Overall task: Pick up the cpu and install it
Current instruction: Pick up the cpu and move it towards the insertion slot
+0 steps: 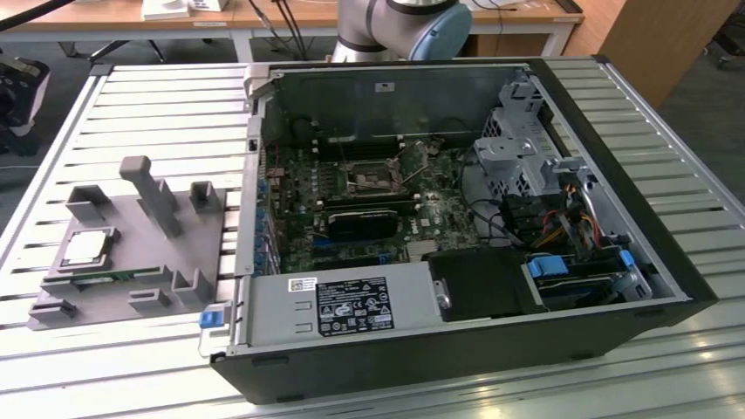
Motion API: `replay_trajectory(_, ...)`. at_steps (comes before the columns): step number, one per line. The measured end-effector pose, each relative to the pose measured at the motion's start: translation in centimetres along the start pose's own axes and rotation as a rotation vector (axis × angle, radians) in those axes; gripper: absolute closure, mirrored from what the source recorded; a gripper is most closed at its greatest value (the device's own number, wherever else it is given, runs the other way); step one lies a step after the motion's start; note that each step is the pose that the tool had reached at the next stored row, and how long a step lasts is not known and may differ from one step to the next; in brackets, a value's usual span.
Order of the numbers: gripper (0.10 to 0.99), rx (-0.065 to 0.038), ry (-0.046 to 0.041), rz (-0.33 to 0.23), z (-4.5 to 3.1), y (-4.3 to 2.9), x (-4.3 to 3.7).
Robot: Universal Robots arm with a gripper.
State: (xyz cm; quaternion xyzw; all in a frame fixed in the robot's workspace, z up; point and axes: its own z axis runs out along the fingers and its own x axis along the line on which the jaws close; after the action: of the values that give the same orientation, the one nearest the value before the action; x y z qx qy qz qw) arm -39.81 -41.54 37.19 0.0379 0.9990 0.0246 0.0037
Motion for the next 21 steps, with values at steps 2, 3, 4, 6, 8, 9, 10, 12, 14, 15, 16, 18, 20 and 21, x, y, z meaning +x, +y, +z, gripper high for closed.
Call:
replay_trajectory(2, 0.98, -0.003, 0.0001, 0.0, 0.07, -0.04, 0.0)
replay_trajectory(3, 0.98, -0.003, 0.0001, 0.0, 0.1, -0.04, 0.0)
replay_trajectory(4, 0.98, -0.003, 0.0003, 0.0, 0.13, -0.04, 0.0)
replay_trajectory(6, 0.98, -0.004, 0.0002, 0.0, 0.24, -0.06, 0.0)
replay_trajectory(8, 0.98, -0.004, 0.0003, 0.0, 0.37, -0.07, 0.0)
replay_trajectory(9, 0.98, -0.004, 0.0003, 0.0, 0.44, -0.07, 0.0)
replay_trajectory(10, 0.98, -0.004, 0.0003, 0.0, 0.52, -0.08, 0.0)
replay_trajectory(12, 0.98, -0.004, 0.0004, 0.0, 0.65, -0.08, 0.0)
replay_trajectory(14, 0.98, -0.004, 0.0003, 0.0, 0.76, -0.09, 0.0)
replay_trajectory(15, 0.98, -0.004, 0.0003, 0.0, 0.81, -0.09, 0.0)
replay_trajectory(16, 0.98, -0.004, 0.0003, 0.0, 0.86, -0.09, 0.0)
replay_trajectory(18, 0.98, -0.004, 0.0004, 0.0, 0.97, -0.1, 0.0)
replay_trajectory(20, 0.98, -0.005, 0.0003, 0.0, 1.08, -0.1, 0.0)
replay_trajectory(21, 0.98, -0.005, 0.0003, 0.0, 1.15, -0.11, 0.0)
